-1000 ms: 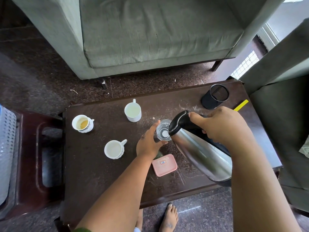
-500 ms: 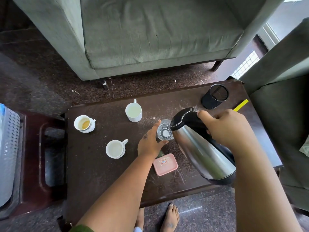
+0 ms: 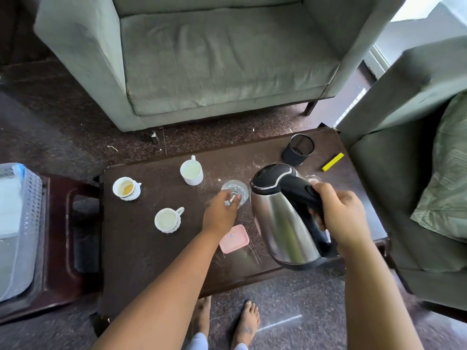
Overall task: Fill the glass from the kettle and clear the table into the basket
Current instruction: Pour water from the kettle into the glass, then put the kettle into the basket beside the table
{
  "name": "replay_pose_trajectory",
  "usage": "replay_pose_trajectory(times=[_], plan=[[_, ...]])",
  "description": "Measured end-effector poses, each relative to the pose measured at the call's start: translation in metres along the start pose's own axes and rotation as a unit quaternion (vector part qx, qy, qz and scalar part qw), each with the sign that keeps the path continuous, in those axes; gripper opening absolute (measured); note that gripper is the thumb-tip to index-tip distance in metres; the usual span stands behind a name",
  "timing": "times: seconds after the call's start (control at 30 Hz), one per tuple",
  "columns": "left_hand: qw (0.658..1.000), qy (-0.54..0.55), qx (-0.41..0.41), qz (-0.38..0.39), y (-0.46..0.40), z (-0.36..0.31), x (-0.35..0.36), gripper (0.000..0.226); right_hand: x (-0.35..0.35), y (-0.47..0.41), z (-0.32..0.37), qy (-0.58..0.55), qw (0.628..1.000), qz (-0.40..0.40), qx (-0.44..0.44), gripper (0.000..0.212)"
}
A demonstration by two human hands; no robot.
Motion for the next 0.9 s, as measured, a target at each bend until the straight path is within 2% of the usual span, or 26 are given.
replay_pose_trajectory(times=[0.07,0.13,0.2,0.3,0.43,0.53,0.63,0.73,0.8,0.9], plan=[[0.992,0.125,-0.018,0.023,0.024,-0.023,-0.007,0.038,-0.008,0.016,0.002,-0.05,0.999,0.009,0.0,0.059],[0.957,0.266,-0.081,0.083,0.047,-0.044,-0.014,0.047,-0.013,0.031,0.009,-0.084,0.996,0.021,-0.011,0.058],[0.918,0.349,-0.143,0.121,0.067,-0.055,-0.029,0.055,-0.013,0.047,0.019,-0.102,0.994,0.032,-0.031,0.057],[0.91,0.358,-0.152,0.144,0.091,-0.06,-0.064,0.057,-0.009,0.07,0.027,-0.12,0.99,0.061,-0.047,0.062],[0.926,0.32,-0.15,0.13,0.12,-0.055,-0.115,0.044,-0.003,0.098,0.043,-0.181,0.976,0.109,-0.051,0.069],[0.944,0.283,-0.151,0.081,0.14,-0.043,-0.148,0.044,0.009,0.116,0.066,-0.175,0.966,0.17,-0.081,0.058],[0.953,0.248,-0.172,0.017,0.162,-0.026,-0.182,0.046,0.027,0.128,0.088,-0.12,0.95,0.265,-0.11,0.044],[0.938,0.278,-0.203,-0.038,0.186,-0.002,-0.211,0.041,0.051,0.144,0.11,-0.063,0.926,0.349,-0.133,0.013],[0.922,0.315,-0.217,-0.06,0.202,0.016,-0.227,0.035,0.07,0.157,0.123,-0.037,0.913,0.38,-0.145,0.008],[0.915,0.316,-0.23,-0.101,0.228,0.046,-0.253,0.031,0.101,0.179,0.14,0.004,0.899,0.404,-0.168,0.009]])
Point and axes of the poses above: each hand's wrist, its own y-axis away from the middle knuckle, its own x-axis out of the palm, z = x × y, the point moved 4 cm from there along -y, towards the middle knuckle, and after that the axes turned 14 degrees about -y, right-handed, at the moved point
